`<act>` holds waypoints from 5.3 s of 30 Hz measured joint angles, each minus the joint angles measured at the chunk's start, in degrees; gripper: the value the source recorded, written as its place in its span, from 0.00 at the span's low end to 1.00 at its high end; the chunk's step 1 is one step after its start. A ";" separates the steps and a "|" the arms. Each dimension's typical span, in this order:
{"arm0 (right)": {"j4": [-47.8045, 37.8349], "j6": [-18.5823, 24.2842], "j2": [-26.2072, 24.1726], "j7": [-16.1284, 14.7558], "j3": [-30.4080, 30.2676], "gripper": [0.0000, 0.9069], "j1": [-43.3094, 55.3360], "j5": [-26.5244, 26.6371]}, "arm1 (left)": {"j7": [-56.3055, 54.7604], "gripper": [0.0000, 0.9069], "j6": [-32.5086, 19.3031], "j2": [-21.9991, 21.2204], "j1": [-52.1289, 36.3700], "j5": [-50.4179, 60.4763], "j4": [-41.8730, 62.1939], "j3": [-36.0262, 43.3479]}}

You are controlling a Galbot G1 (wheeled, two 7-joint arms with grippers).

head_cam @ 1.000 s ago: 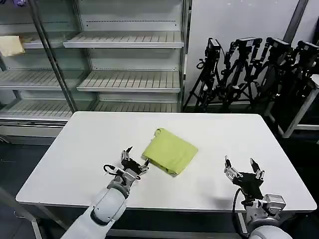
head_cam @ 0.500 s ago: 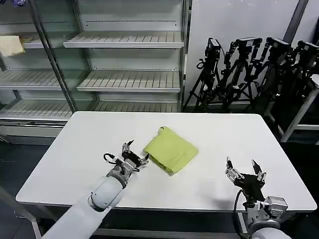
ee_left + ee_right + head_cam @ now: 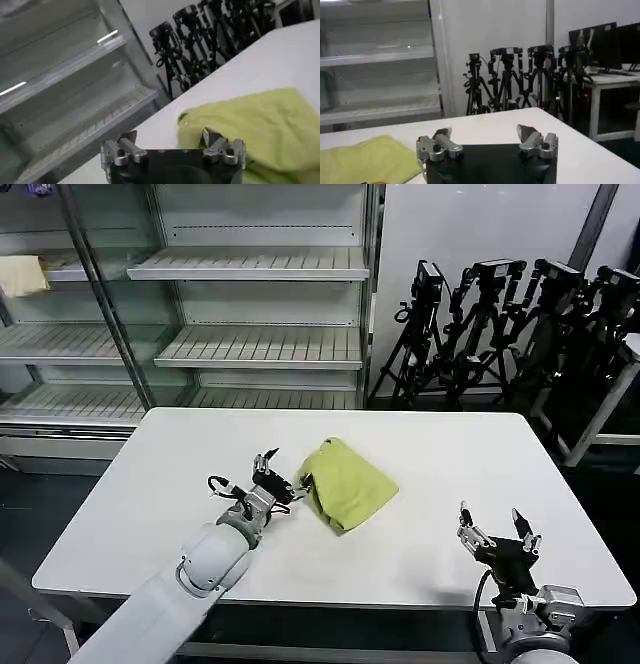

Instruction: Fold and organize the clothes.

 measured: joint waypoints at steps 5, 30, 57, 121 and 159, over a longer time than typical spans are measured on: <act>1.01 0.15 0.33 -0.12 0.69 1.00 -1.01 -0.14 | -0.10 1.00 -0.08 -0.39 0.92 -1.22 -1.55 0.49; 4.11 0.34 -0.42 -0.46 2.42 1.00 -3.47 0.35 | 0.23 1.00 -0.14 -0.15 7.19 5.00 -5.51 1.47; 7.28 0.10 -2.74 -0.40 6.70 1.00 -5.03 4.03 | 0.34 1.00 -0.09 -7.44 -5.69 9.11 7.02 17.19; 9.98 -0.04 -4.03 -0.72 10.33 1.00 -6.40 7.20 | -8.28 1.00 -1.27 -26.80 -23.33 -10.69 31.59 12.36; 5.75 4.98 -3.30 -3.47 -2.05 1.00 -3.55 -6.09 | -10.71 1.00 -10.41 -9.44 32.29 -8.50 -24.16 -24.95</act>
